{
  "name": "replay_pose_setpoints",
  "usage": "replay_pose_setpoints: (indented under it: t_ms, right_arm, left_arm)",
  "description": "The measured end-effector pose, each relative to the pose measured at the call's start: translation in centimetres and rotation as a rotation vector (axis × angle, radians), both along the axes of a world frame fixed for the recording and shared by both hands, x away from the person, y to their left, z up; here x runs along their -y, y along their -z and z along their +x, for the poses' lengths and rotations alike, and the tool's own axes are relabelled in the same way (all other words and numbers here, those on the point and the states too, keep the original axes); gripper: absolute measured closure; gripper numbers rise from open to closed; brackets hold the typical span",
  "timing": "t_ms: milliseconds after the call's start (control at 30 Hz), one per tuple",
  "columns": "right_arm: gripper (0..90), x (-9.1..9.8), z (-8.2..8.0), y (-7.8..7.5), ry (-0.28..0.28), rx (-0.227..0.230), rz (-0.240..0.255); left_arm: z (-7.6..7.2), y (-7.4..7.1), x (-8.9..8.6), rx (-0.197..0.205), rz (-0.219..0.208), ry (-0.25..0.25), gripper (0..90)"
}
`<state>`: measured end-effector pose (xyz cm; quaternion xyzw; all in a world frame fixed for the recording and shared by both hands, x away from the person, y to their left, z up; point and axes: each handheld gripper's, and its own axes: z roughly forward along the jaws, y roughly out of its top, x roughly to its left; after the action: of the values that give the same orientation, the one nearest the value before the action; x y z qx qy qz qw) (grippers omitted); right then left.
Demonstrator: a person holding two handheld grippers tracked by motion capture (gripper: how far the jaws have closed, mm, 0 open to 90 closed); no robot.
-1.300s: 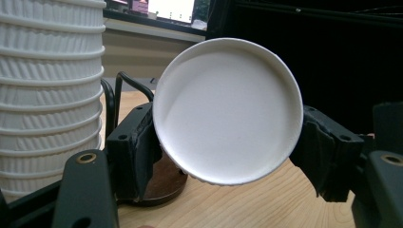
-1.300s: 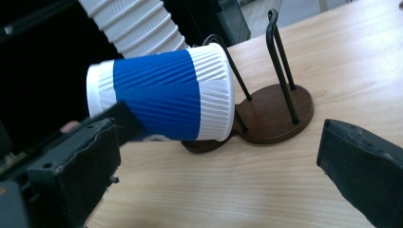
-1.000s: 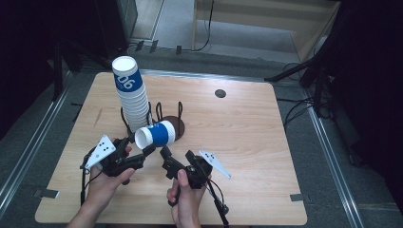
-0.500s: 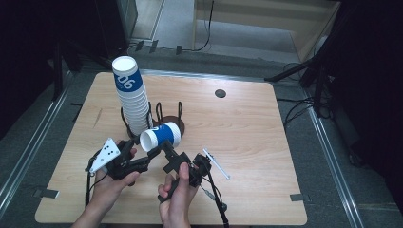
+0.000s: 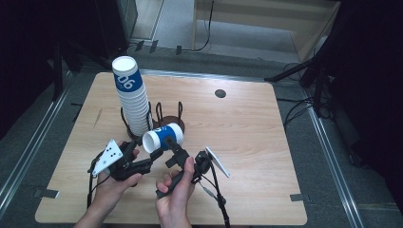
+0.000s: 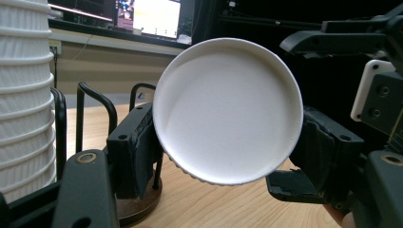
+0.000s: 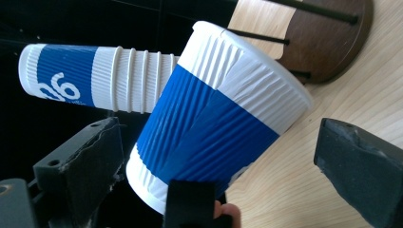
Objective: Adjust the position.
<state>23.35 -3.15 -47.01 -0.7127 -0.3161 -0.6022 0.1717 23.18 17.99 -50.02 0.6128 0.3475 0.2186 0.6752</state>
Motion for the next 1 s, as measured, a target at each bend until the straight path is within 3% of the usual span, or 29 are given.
replay_pose_setpoints:
  t_ms: [167,333,533,1000]
  right_arm:
    - [2.2,-0.2,0.5,0.2,-0.004,-0.051,0.087]
    - [2.2,-0.3,0.8,0.4,-0.007,-0.084,0.129]
    - [1.9,-0.3,1.5,1.0,-0.012,-0.122,0.216]
    - [1.7,-0.2,3.2,2.1,-0.020,-0.167,0.261]
  left_arm:
    - [-0.1,0.0,0.2,0.003,0.003,0.005,29.3]
    - [-0.2,-0.1,0.3,0.009,-0.002,0.006,29.3]
    - [-0.2,0.0,0.3,0.010,0.001,0.012,29.3]
    - [-0.3,0.0,0.5,0.010,0.004,0.031,29.4]
